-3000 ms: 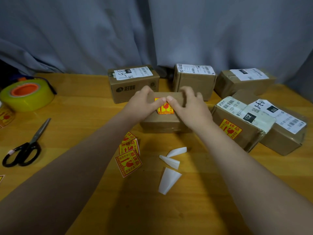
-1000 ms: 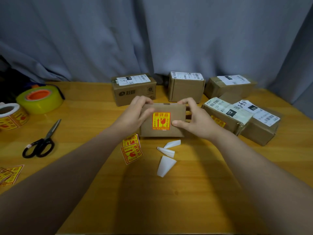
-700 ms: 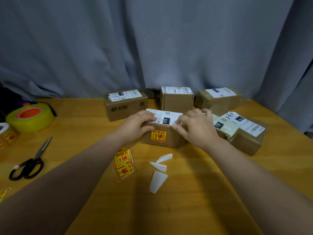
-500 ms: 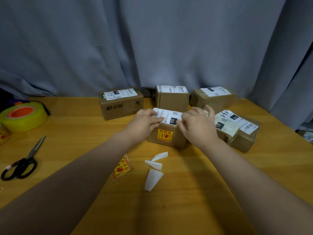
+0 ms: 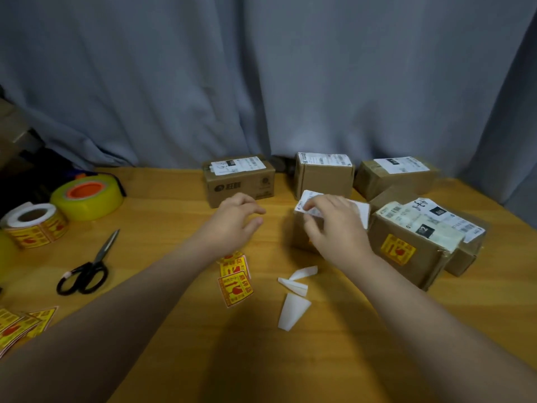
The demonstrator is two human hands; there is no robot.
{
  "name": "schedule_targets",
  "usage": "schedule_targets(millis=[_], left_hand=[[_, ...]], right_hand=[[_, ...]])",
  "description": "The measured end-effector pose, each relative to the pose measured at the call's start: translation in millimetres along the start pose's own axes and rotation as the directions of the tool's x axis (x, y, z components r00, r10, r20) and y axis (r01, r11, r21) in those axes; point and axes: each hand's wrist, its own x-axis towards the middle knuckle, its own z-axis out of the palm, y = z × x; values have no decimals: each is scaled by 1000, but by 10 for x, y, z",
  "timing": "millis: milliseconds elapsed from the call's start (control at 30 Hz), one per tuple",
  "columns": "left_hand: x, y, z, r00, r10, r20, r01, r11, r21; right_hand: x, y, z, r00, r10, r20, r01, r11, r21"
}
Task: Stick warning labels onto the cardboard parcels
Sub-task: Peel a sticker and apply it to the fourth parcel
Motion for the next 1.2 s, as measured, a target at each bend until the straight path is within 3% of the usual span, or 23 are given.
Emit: schedule_targets(millis=[133,300,433,600,833,1200], left_hand=[[-235,-373,-21,978,-178,108,170,982,79],[-418,-478,89,912,-234,336,239,971,29],[-424,-531,215,925,-236,297,225,972,71],[-461,-536,291,943,-255,213,260,966,8],[-451,-347,306,943,-290,165,255,945,205],[-281,-132,345,879,-344,330,277,932,234]], right_hand=[[15,-308,287,968,-15,252,-42,974,221],[-49,-458,724,853,88,515,-149,986,79],[-99,-554,827,753,167,637,-164,984,-64],[-99,-599,886,725,242,645,-163,970,-180],[-114,-583,828,725,256,640,-267,960,-83],[-209,-592,788,786,238,571,-324,945,52]])
